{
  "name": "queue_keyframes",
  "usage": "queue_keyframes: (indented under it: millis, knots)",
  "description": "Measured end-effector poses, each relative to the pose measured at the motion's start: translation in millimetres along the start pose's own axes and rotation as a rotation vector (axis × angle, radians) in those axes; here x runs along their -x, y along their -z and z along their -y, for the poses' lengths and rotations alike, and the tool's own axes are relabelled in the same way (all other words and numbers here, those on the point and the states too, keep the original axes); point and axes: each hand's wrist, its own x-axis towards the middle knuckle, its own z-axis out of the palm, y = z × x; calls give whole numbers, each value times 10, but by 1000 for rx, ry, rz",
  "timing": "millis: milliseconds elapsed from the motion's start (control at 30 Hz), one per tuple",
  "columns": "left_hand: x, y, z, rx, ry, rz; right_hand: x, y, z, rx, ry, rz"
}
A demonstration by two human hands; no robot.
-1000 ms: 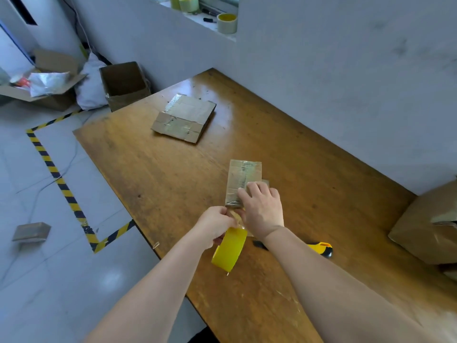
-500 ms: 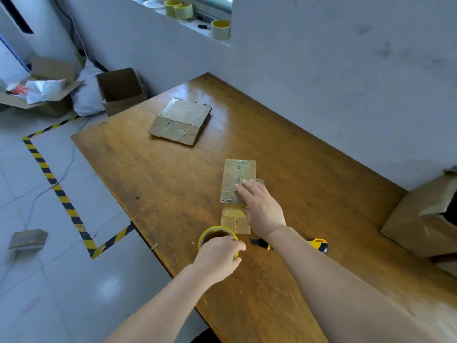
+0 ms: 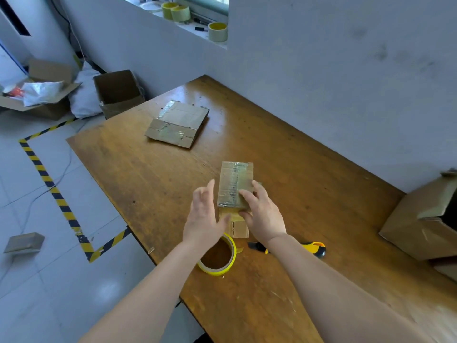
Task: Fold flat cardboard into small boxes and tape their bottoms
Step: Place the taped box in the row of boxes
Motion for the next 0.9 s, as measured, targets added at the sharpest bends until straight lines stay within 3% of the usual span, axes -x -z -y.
queue_keyframes:
  millis: [100, 167, 333, 633, 800, 900]
  knots:
    - [-190, -31, -31, -30, 4, 238, -24, -4, -26, -27, -6, -5]
    - [-238, -106, -15, -95, -33, 284, -42, -34, -49, -28, -17, 1]
    - [-240, -236, 44, -294, -97, 180, -61, -177, -131, -102, -68, 18]
    - [-259, -304, 76, -308, -129, 154, -87, -255, -135, -51, -72, 11]
    - [-258, -271, 17, -243, -73, 122, -85, -197, -132, -115, -99, 23]
    - [-268, -208, -12, -83, -23, 81, -70, -136, -147, -252, -231, -10]
